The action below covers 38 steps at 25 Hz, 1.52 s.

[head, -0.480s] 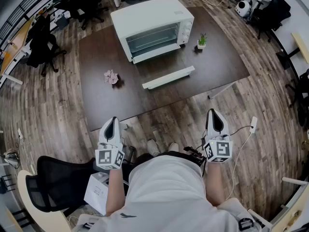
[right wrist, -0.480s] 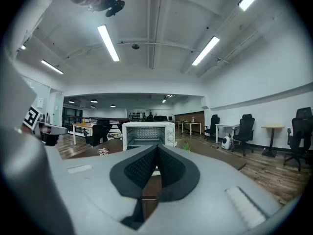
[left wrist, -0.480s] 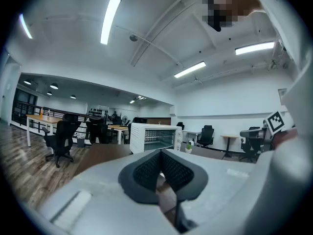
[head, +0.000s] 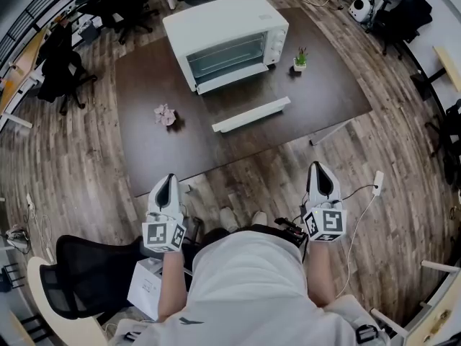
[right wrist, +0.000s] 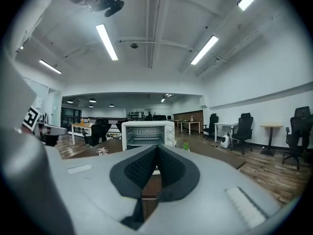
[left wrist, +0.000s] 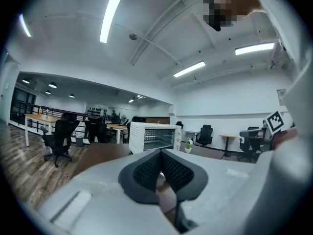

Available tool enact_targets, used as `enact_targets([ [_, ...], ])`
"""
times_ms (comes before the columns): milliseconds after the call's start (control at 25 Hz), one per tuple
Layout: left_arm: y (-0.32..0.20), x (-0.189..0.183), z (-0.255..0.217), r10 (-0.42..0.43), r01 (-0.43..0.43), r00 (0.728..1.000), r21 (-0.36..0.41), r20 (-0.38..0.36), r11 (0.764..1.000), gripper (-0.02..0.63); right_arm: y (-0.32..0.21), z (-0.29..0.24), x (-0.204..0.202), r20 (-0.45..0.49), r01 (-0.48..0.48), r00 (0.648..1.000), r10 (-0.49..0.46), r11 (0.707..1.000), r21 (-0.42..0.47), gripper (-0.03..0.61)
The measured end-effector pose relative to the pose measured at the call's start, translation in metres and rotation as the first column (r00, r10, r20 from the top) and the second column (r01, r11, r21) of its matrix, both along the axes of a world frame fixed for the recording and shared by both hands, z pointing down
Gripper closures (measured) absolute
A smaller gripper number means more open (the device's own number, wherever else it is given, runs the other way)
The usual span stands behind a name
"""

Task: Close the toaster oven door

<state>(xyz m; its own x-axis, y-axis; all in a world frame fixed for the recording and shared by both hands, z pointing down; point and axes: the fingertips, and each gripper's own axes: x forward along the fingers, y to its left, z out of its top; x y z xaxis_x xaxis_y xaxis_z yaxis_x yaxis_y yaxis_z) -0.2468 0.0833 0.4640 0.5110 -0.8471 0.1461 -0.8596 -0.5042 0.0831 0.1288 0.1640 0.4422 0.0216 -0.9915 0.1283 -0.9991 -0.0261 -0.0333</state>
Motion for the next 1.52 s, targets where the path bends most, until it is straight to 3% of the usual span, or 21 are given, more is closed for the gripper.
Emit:
enact_targets([
  [920, -0.056, -0.009, 0.019, 0.053, -0.054, 0.998, -0.057, -0.025, 0.997, 0.612, -0.046, 0.003, -0.012, -0.035, -0.040, 0.999, 0.038, 0.998, -0.055, 0.577],
  [1200, -0.103, 0.018, 0.023, 0.008, -0.008, 1.000, -0.056, -0.005, 0.998, 0.612, -0.112, 0.024, 0.014, -0.006, 0.024, 1.000, -0.025, 0.997, -0.069, 0.577],
  [1520, -0.171, 0.054, 0.003, -0.130, 0.130, 0.991, -0.010, -0.009, 0.991, 0.612, -0.211, 0.014, 0.079, -0.003, 0.117, 0.993, -0.117, 0.993, -0.029, 0.577],
])
